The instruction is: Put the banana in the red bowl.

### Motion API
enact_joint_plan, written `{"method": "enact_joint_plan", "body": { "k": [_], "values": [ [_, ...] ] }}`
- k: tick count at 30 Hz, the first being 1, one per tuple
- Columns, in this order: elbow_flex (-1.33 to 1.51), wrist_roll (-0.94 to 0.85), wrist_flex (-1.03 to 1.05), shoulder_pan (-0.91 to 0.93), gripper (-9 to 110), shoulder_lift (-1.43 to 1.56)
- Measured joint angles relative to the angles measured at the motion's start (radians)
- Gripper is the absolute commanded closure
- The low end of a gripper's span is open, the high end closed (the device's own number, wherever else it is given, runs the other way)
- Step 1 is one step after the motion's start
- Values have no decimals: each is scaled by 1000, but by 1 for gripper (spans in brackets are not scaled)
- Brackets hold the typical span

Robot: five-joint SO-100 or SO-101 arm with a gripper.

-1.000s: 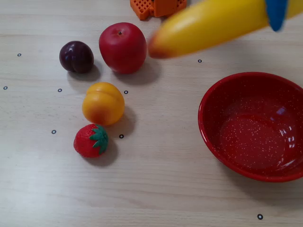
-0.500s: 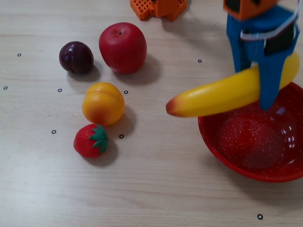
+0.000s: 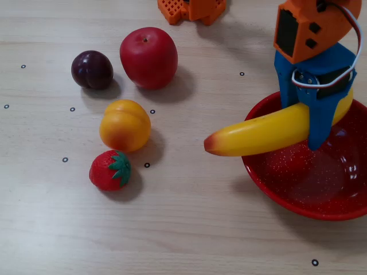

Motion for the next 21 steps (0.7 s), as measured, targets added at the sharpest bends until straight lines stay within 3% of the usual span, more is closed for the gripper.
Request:
{"method": "enact_joint_plan", "body": {
  "k": [8, 16, 21],
  "values": [
    [52, 0, -23, -2, 63, 8],
    [86, 0, -41, -2, 95, 176],
    [126, -29, -40, -5, 101, 296]
  ]
}}
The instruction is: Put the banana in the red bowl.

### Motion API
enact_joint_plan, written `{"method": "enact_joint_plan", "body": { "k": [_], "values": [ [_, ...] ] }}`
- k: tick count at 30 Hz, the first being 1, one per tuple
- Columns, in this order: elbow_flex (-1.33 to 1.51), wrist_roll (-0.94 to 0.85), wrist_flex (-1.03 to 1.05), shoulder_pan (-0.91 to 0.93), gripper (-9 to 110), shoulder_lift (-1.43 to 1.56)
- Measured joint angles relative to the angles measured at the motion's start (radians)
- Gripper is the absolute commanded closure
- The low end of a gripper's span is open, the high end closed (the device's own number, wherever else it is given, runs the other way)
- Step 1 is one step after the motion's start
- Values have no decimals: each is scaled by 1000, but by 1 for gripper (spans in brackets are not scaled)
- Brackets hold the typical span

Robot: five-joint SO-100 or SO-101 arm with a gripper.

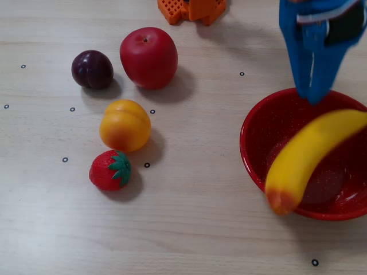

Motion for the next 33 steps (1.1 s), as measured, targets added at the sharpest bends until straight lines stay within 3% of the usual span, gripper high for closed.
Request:
{"method": "enact_joint_plan", "body": {
  "k": [7, 15, 27, 33],
  "values": [
    [84, -60, 12, -18, 101, 158],
    [426, -124, -48, -158, 101, 491],
    [1298, -183, -354, -331, 101, 1229],
    [1764, -235, -540, -334, 101, 1551]
  ]
}}
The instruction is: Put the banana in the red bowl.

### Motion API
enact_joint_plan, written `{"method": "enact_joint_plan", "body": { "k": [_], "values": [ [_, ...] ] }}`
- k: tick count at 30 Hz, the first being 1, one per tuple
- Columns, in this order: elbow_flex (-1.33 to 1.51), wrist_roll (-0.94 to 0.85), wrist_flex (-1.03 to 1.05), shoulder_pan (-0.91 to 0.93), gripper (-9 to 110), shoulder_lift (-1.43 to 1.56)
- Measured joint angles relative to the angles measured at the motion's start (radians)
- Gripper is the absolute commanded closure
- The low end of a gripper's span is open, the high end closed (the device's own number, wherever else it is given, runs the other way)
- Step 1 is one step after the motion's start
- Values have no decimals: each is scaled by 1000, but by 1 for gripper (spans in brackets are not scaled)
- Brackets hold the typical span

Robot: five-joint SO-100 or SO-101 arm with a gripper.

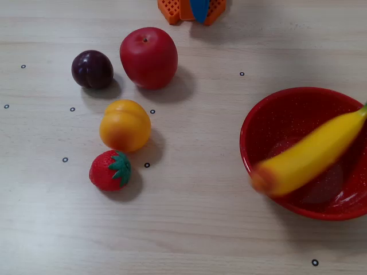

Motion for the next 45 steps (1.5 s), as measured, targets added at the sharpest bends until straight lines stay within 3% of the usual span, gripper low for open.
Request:
{"method": "enact_joint_plan", "body": {
  "k": [7, 15, 25, 33, 45],
  "values": [
    [512, -104, -195, -32, 101, 423],
    [930, -176, -426, -37, 101, 660],
    [946, -255, -319, -37, 101, 707],
    [946, -268, -318, -37, 97, 707],
    [946, -267, -318, 2, 101, 707]
  ]
}}
